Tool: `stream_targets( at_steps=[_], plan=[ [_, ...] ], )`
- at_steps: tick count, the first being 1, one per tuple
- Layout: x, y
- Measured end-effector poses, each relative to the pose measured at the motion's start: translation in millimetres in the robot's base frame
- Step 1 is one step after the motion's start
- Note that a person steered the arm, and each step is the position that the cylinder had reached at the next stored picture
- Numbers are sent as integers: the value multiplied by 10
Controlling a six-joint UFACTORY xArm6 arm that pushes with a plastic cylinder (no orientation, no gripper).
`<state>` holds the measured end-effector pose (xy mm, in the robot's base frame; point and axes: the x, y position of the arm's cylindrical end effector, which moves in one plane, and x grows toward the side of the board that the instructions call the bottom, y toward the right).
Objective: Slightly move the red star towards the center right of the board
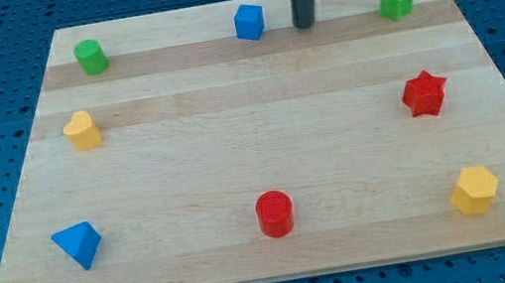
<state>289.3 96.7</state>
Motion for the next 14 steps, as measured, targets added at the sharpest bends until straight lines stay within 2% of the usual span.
stream_targets(
  at_steps=[2,6,7,8,10,11,12,14],
  plan=[
    [891,486],
    [1865,553],
    [1917,730],
    [1470,969],
    [1440,969],
    [1511,969],
    [1976,1329],
    [2086,1481]
  ],
)
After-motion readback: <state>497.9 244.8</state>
